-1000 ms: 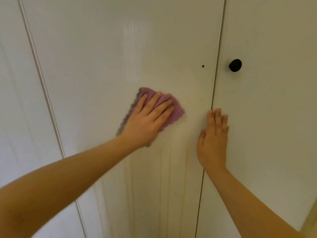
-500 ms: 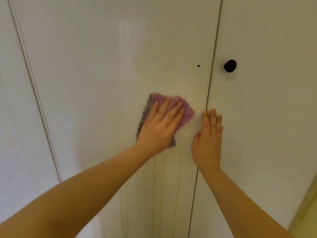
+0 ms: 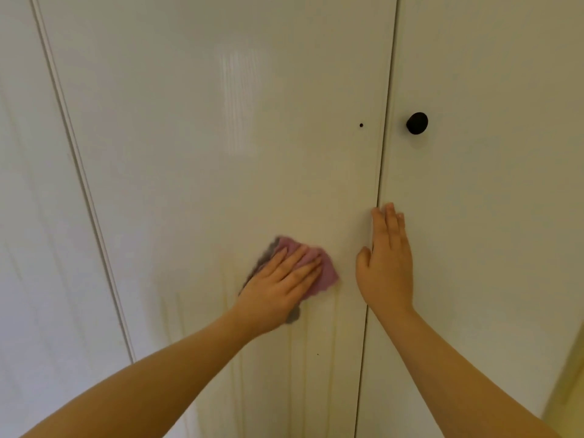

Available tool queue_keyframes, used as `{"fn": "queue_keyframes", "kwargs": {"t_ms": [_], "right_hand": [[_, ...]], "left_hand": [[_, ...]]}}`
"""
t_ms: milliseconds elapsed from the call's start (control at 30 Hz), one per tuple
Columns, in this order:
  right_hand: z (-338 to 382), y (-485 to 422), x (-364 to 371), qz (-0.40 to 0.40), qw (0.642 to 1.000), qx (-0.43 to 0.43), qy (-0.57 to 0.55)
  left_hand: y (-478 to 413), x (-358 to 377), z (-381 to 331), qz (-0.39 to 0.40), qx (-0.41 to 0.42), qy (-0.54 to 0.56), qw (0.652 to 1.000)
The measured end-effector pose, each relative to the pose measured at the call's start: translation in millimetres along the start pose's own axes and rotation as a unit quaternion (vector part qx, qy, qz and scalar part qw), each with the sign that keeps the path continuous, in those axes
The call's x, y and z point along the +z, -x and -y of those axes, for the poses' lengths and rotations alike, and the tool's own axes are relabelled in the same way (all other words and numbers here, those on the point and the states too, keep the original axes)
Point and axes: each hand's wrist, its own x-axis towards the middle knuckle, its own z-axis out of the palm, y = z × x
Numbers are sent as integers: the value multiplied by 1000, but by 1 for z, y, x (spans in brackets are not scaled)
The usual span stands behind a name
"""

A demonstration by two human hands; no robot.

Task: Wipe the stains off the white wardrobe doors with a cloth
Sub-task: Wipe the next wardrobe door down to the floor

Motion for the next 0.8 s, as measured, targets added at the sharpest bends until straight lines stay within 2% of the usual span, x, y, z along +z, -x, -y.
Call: {"fn": "queue_keyframes", "kwargs": {"t_ms": [67,167,200,233,333,433,567,700,800], "right_hand": [[-3,6,-4,13,1000,-5,2],[-2,16,-4,10,999,22,-23],[0,18,-3,8,999,24,-31],[1,21,-2,11,999,22,-32],[-5,26,-1,29,999,15,-18],[-18,30,-3,43,999,-6,-7],[-21,33,5,42,999,-17,-5],[-24,36,12,23,999,-31,14],[-26,35,15,12,999,-41,21]], "left_hand": [[1,-3,8,-12,-23,8,1000],[-42,-17,21,-56,-138,43,988],[-52,-18,19,-58,-147,59,986],[-55,-14,12,-54,-130,67,988],[-34,4,-19,-22,-5,47,999],[-16,4,-20,-22,91,23,995],[-28,18,-7,-38,88,16,995],[-1,30,-25,22,202,60,977],[-23,15,-9,-5,151,70,986]]}}
